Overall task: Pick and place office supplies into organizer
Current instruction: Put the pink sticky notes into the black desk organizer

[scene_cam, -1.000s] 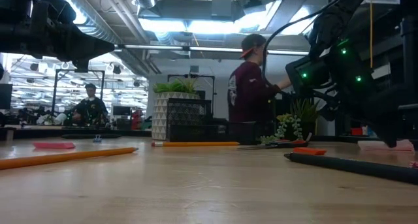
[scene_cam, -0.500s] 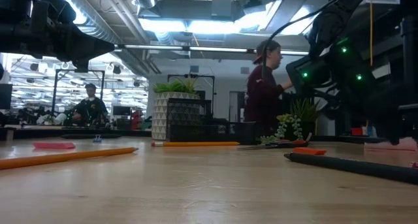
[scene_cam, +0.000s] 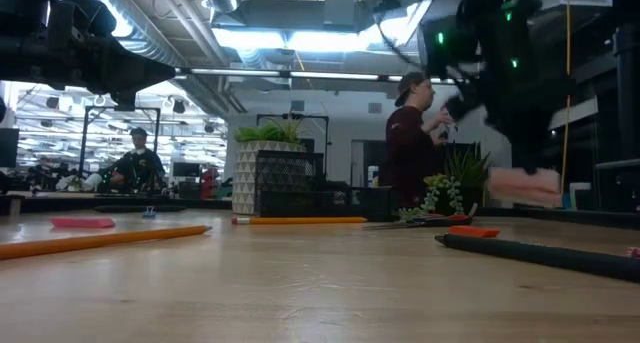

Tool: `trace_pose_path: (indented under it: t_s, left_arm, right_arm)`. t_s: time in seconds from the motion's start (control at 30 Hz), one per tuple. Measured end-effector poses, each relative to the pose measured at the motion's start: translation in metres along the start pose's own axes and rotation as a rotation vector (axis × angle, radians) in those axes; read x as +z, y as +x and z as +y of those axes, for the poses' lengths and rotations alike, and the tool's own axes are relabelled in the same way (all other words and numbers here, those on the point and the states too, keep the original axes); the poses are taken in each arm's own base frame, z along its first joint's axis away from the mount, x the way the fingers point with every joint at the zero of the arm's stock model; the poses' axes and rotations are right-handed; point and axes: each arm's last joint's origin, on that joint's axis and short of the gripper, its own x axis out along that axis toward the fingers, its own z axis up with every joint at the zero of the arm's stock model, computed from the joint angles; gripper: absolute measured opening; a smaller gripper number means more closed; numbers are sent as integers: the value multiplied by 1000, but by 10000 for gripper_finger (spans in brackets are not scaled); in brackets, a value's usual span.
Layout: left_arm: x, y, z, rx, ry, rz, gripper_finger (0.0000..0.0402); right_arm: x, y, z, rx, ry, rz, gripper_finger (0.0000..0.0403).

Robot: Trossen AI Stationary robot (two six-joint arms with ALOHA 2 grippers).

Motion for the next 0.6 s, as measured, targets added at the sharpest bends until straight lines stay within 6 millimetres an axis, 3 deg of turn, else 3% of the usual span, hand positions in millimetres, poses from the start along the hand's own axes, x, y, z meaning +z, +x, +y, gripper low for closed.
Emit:
trace_pose_path:
  t_s: [0.3,0.6]
  left_arm:
    - [0,0,0,0,-1,1,4]
    - [0,0,0,0,-1,0,4]
  right_arm:
    - [12,-45,19,-136,-68,-254,0]
    - [34,-57,32,-152,-213,-525,0]
